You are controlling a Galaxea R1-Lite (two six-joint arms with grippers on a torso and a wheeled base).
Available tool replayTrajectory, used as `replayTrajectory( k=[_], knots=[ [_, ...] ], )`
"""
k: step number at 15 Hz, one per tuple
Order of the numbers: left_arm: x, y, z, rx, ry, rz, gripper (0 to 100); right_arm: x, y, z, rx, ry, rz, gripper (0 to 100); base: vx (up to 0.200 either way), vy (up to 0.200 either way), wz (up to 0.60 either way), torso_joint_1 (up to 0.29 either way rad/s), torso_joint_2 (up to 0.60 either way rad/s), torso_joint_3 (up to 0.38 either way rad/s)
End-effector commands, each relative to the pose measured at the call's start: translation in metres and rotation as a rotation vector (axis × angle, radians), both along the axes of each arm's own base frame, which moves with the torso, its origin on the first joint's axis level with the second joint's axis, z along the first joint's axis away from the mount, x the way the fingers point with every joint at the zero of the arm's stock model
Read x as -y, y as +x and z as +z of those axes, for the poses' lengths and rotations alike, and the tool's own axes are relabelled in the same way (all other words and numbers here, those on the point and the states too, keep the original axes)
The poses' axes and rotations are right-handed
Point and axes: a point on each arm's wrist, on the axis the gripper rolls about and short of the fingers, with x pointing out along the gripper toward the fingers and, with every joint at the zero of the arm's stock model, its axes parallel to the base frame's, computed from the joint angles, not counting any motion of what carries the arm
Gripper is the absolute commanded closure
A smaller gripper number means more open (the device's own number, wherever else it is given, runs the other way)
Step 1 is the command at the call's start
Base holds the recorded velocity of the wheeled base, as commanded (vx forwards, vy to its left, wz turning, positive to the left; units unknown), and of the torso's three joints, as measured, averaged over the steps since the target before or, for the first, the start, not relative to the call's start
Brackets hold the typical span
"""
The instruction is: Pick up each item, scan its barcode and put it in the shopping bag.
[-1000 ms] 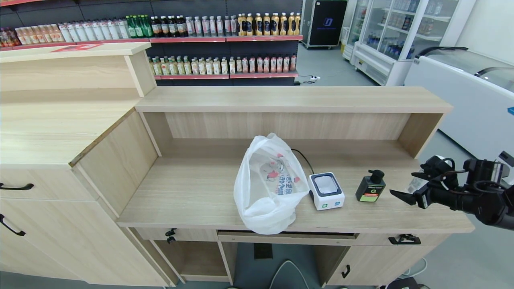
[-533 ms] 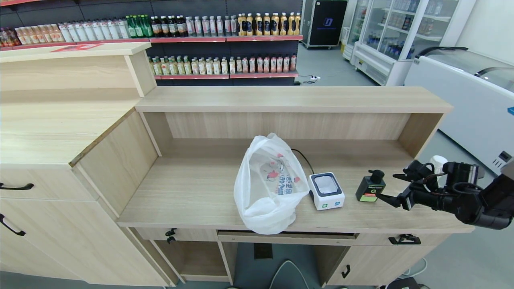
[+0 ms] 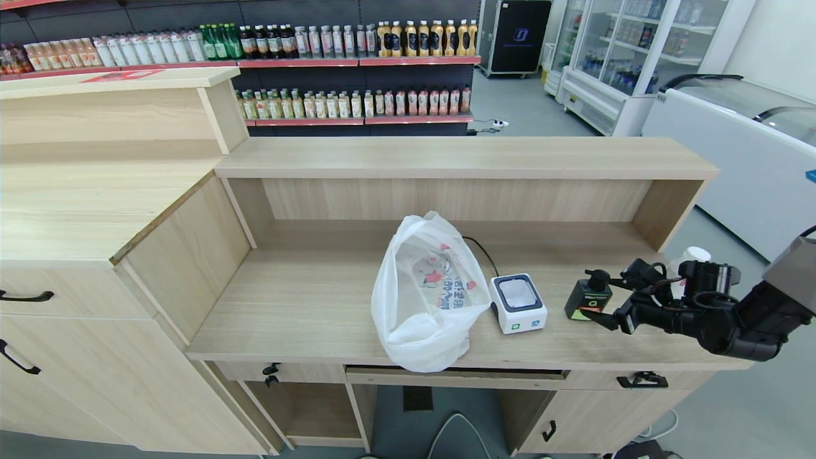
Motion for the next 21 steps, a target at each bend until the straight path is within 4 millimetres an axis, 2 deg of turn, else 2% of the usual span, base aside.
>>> replayTrajectory(
  k=[1,6,11,12,18,20,21],
  knots=[
    [0.0,0.0,0.0,0.0,0.0,0.0,100,-0.007,0.005,-0.009,-0.014,0.004,0.019,0,0.0,0.0,0.0,0.0,0.0,0.0],
    [0.0,0.0,0.0,0.0,0.0,0.0,100,-0.023,0.013,-0.021,-0.026,0.006,0.059,0,0.0,0.0,0.0,0.0,0.0,0.0],
    [0.0,0.0,0.0,0.0,0.0,0.0,100,-0.028,0.016,-0.024,-0.022,0.022,0.099,0,0.0,0.0,0.0,0.0,0.0,0.0],
    [0.0,0.0,0.0,0.0,0.0,0.0,100,-0.028,0.019,-0.021,-0.008,0.026,0.111,100,0.0,0.0,0.0,0.0,0.0,0.0],
    [0.0,0.0,0.0,0.0,0.0,0.0,100,-0.019,0.02,-0.013,0.01,0.003,0.076,100,0.0,0.0,0.0,0.0,0.0,0.0],
    [0.0,0.0,0.0,0.0,0.0,0.0,100,-0.013,0.017,-0.002,0.045,-0.03,0.069,100,0.0,0.0,0.0,0.0,0.0,0.0],
    [0.0,0.0,0.0,0.0,0.0,0.0,100,-0.01,0.016,0.009,0.083,-0.05,0.071,100,0.0,0.0,0.0,0.0,0.0,0.0]
  ],
)
